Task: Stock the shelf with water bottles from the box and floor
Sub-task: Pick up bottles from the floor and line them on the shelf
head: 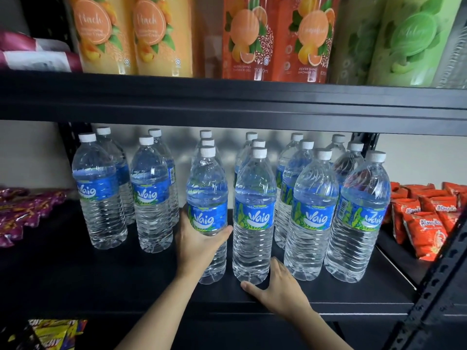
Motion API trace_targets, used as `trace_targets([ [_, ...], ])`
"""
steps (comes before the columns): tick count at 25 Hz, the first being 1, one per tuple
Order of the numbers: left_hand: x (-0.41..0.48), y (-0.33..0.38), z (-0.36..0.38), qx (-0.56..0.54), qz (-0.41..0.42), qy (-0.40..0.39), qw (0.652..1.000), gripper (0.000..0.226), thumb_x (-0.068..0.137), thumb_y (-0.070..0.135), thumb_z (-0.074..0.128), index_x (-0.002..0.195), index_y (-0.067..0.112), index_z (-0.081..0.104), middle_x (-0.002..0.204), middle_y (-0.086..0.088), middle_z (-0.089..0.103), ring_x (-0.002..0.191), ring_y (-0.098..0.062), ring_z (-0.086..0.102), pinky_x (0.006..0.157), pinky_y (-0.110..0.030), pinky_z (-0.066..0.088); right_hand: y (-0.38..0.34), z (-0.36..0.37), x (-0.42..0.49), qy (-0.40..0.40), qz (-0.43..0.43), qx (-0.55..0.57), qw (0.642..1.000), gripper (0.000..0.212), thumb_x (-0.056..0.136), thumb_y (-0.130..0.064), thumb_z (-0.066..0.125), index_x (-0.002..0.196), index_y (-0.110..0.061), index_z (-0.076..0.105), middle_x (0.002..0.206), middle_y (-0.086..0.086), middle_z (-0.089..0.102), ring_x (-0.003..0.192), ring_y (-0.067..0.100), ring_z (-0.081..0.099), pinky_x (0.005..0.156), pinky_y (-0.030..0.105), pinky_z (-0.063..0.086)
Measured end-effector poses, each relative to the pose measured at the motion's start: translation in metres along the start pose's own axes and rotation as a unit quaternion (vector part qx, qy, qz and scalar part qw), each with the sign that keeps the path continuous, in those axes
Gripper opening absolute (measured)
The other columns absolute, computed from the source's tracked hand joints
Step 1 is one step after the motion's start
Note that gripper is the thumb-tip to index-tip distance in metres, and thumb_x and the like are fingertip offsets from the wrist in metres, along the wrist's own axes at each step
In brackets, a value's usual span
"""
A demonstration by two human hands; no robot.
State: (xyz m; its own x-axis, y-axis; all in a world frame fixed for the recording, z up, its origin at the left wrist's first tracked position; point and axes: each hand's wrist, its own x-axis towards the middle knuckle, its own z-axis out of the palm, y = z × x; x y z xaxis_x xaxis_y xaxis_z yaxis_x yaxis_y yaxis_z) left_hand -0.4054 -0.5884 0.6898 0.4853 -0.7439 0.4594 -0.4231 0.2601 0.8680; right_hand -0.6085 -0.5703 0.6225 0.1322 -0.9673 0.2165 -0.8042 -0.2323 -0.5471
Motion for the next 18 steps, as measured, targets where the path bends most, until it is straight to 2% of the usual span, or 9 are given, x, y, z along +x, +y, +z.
trace_targets([
  [5,-0.015,-0.013,0.002,-0.011,-0.026,-0.007,1.0,0.099,0.046,0.043,0.093,0.13,0.034,0.042,0.121,0.012,0.059,0.111,-0.01,0.058,0.096,-0.027,0.043,-0.002,-0.003,-0.001,-0.002,0.013,0.011,1.0,0.068,0.068,-0.077,0.061,0.115,-0.03,0.045,0.119,-0.011,0.053,0.121,0.01,0.05,0.098,0.025,0.04],
  [9,-0.022,-0.02,0.003,-0.009,-0.064,-0.001,0.998,0.089,0.047,0.037,0.095,0.123,0.029,0.05,0.113,0.011,0.065,0.103,-0.01,0.062,0.092,-0.027,0.048,-0.003,-0.002,-0.002,-0.008,0.017,0.014,1.0,0.064,0.067,-0.077,0.062,0.108,-0.031,0.042,0.117,-0.011,0.053,0.12,0.011,0.05,0.097,0.026,0.041],
  [13,-0.023,-0.016,0.005,-0.022,-0.078,0.006,0.997,0.083,0.049,0.032,0.095,0.119,0.027,0.052,0.108,0.01,0.067,0.095,-0.007,0.062,0.085,-0.021,0.043,-0.003,-0.004,-0.001,-0.014,0.021,0.017,1.0,0.06,0.068,-0.073,0.066,0.102,-0.033,0.037,0.117,-0.01,0.053,0.121,0.012,0.049,0.097,0.026,0.04],
  [16,-0.024,-0.016,0.006,-0.027,-0.083,0.002,0.996,0.087,0.05,0.03,0.096,0.124,0.025,0.051,0.109,0.01,0.066,0.095,-0.007,0.06,0.086,-0.021,0.043,-0.001,-0.002,-0.001,-0.015,0.023,0.02,0.999,0.065,0.067,-0.075,0.064,0.108,-0.032,0.04,0.119,-0.01,0.053,0.122,0.012,0.049,0.098,0.026,0.04],
  [18,-0.024,-0.017,0.004,-0.024,-0.082,-0.007,0.996,0.089,0.05,0.03,0.096,0.126,0.025,0.049,0.11,0.011,0.065,0.096,-0.008,0.06,0.086,-0.021,0.042,-0.001,-0.002,-0.001,-0.014,0.017,0.019,1.0,0.079,0.065,-0.079,0.061,0.123,-0.03,0.04,0.126,-0.011,0.052,0.126,0.011,0.047,0.102,0.027,0.04],
])
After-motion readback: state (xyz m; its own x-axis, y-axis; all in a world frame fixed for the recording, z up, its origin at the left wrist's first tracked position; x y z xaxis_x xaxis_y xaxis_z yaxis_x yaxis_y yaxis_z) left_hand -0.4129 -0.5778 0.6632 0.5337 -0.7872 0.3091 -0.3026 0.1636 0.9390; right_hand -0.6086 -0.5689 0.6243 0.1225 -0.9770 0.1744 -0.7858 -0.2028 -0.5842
